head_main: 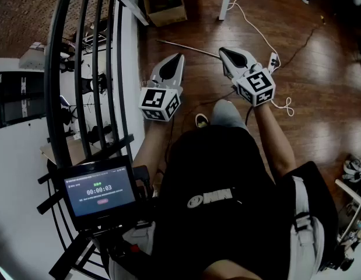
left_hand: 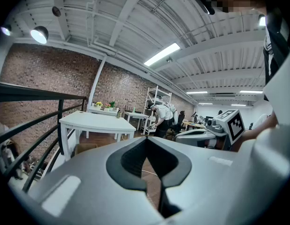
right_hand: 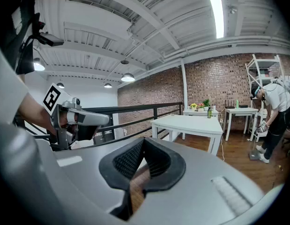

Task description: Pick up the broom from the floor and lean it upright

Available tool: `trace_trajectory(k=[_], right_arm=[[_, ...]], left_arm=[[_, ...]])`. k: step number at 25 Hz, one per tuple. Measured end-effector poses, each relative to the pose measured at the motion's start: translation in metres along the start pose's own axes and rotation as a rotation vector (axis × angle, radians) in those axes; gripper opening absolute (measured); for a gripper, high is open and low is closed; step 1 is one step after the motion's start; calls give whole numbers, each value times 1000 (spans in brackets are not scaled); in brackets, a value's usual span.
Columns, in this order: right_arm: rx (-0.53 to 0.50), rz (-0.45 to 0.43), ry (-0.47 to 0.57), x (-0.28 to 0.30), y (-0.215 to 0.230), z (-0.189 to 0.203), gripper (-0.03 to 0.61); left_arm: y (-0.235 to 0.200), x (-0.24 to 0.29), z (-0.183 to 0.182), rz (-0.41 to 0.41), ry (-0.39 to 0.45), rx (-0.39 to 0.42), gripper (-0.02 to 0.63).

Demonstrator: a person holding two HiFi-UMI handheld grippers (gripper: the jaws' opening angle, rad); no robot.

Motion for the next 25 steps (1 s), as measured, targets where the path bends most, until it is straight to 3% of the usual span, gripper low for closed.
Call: trace_trajectory(k=[4,14,21,25], right_arm=[[-7,-34,4,-4,-8,-1,3],[1,-77,1,47,27,16,3],[78,-105,-43,128,113,39,3],[73,-121,-80,163,146,48,3]], left_arm=[[0,-9,10,-13,-12,-16,14],[-40,36,7,-34,-33,-21,14],[-102,122,-23,-85,-65,-64,14],[-131,160,-31,-69,-92,-100,14]])
Point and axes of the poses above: the fingertips, and each gripper's own axes: x forward along the fingers, y to its right, z out of its underside, the point moved 5 cm from there along -x, backward along the fingers, and after that the axes turned 14 degrees about -x, right-handed, at the moved point
